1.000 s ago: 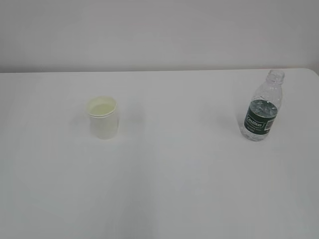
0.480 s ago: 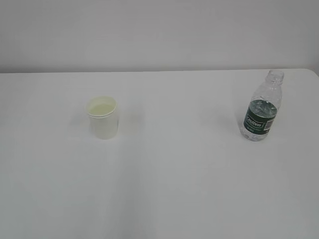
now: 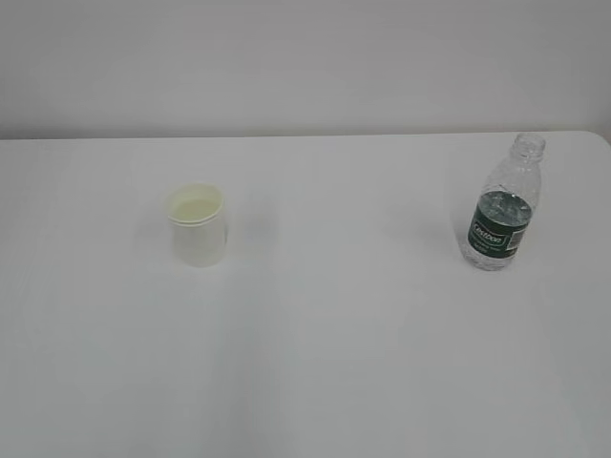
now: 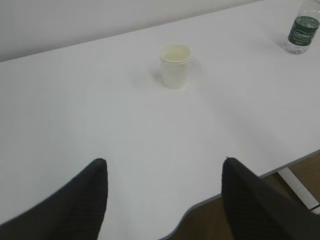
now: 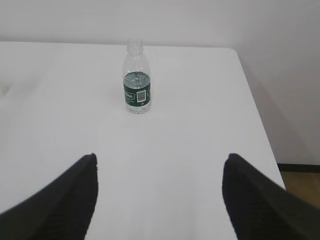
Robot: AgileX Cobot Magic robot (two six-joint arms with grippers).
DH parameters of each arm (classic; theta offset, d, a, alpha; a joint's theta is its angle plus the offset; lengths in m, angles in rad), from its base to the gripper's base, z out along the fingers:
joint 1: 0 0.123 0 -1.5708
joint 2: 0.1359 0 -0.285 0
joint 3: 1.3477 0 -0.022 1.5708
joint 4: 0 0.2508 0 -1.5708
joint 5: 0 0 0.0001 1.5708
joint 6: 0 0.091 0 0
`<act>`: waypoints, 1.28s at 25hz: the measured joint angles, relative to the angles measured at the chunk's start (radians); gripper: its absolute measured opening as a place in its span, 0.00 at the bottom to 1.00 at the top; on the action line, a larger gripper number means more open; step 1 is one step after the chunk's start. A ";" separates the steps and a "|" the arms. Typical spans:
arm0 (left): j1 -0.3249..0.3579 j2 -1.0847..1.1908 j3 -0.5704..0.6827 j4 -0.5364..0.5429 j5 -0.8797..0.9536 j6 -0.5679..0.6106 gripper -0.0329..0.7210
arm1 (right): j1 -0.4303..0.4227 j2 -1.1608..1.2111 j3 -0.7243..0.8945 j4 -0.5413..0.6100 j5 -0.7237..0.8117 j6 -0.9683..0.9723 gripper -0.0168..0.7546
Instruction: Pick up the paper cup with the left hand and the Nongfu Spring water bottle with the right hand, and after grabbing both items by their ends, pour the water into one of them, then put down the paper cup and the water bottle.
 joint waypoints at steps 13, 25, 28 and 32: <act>0.000 0.000 0.139 -0.027 -0.027 -0.002 0.71 | 0.000 0.000 0.137 -0.002 0.000 0.000 0.79; 0.000 0.000 0.190 -0.034 -0.062 -0.002 0.70 | 0.000 0.000 0.224 -0.018 0.000 0.000 0.79; 0.000 0.000 0.190 -0.036 -0.083 -0.002 0.70 | 0.000 0.000 0.227 -0.033 -0.002 0.000 0.79; 0.000 0.000 0.208 -0.037 -0.124 -0.002 0.70 | 0.000 0.000 0.243 -0.044 -0.031 0.000 0.79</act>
